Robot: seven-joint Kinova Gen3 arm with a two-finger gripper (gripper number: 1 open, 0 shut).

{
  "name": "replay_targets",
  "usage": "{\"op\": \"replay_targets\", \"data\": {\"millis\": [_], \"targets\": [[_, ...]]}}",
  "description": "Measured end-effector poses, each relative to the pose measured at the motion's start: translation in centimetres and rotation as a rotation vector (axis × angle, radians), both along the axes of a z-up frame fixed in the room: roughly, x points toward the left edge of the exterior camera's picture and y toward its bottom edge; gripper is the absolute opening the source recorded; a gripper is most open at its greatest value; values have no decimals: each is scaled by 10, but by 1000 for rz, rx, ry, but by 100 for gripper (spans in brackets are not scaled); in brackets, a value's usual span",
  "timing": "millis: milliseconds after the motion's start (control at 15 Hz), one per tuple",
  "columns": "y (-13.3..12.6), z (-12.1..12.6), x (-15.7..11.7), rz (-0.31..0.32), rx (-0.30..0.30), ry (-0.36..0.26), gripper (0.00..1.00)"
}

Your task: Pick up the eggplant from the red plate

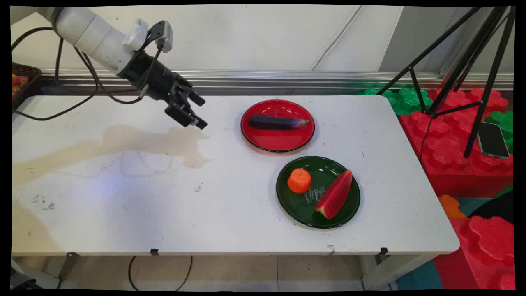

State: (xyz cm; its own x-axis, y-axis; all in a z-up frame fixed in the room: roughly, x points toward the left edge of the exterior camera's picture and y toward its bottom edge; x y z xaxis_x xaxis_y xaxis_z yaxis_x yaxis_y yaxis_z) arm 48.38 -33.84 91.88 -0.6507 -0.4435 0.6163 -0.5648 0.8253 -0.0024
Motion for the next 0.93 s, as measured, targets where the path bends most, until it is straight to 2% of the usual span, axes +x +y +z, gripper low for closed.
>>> {"op": "replay_targets", "data": {"millis": [333,933], "targets": [[-18,1,-14,-23,-24,1,100],[-63,-12,-59,-70,-70,-27,100]]}}
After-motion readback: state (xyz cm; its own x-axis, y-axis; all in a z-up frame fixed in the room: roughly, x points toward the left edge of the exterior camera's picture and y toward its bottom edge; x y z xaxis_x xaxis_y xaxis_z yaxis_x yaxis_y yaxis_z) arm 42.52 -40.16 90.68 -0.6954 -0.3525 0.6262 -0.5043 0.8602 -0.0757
